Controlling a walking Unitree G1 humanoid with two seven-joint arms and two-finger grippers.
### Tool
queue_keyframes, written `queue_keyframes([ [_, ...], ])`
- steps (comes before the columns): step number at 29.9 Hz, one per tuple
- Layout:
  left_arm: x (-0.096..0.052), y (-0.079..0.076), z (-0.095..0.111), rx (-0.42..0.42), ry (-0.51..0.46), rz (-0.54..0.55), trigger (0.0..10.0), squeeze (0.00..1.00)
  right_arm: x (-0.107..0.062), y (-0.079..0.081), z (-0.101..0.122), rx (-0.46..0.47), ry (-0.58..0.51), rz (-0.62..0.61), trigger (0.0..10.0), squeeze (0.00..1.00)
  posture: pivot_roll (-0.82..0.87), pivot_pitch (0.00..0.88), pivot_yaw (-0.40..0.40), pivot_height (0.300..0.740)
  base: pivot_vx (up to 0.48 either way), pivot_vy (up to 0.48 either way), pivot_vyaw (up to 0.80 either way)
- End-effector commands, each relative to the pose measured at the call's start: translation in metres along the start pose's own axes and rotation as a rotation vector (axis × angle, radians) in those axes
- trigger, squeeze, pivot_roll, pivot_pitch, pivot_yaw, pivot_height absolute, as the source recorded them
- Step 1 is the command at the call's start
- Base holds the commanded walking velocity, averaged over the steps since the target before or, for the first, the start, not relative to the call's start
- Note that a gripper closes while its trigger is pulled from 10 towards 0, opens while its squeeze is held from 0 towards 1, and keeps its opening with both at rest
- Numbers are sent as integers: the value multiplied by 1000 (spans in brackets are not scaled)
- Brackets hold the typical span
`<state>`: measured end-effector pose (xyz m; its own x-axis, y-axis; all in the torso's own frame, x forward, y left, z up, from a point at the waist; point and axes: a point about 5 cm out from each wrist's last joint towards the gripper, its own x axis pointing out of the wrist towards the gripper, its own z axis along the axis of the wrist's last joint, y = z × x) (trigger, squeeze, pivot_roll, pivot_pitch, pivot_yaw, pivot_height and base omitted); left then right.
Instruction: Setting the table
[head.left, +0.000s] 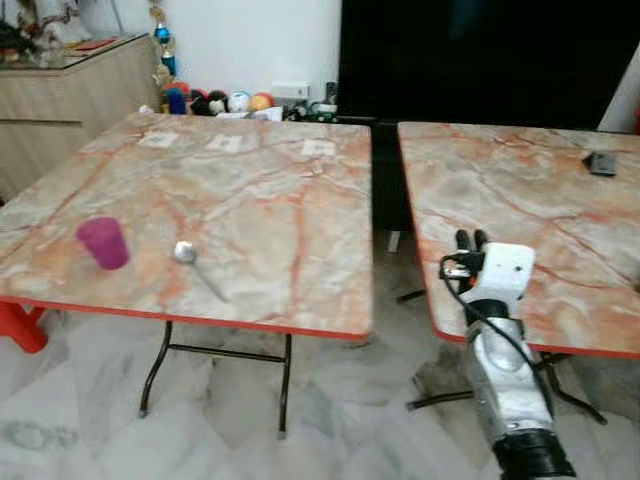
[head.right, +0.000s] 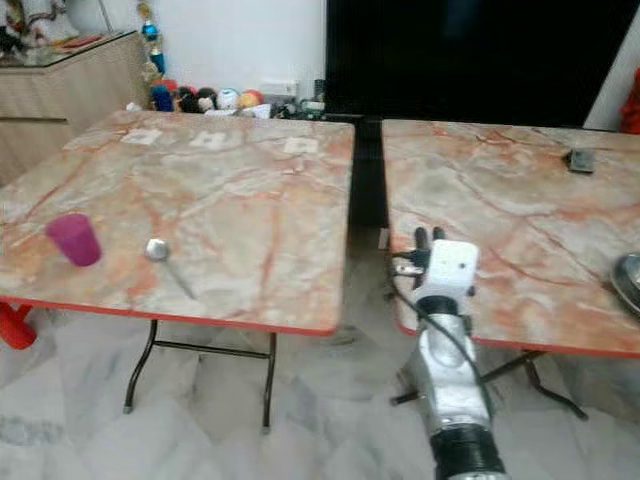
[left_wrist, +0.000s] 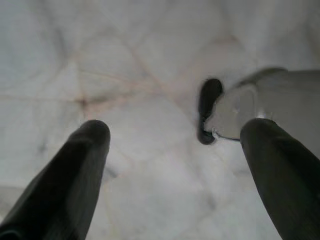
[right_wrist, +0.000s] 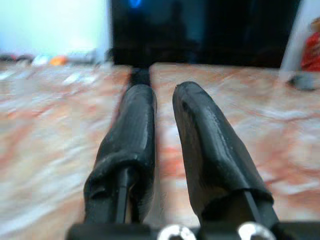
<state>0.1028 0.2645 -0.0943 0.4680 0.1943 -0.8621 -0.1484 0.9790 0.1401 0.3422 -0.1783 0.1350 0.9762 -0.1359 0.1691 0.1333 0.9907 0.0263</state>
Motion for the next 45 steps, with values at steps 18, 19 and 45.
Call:
queue_keyframes([
  [18,2,-14,1,11,9,-17,10000,0,-63,-58,-103,-52,476,-206,10000,0,61,0,-19,740,0,0,0],
  [19,1,-8,0,9,10,-10,10000,0,-71,-61,-111,-46,521,-211,10000,0,61,0,-19,740,0,0,0],
  [45,2,-8,5,4,-4,-38,10000,0,-202,-58,-190,-4,1156,-92,10000,0,58,0,-5,740,0,0,0],
])
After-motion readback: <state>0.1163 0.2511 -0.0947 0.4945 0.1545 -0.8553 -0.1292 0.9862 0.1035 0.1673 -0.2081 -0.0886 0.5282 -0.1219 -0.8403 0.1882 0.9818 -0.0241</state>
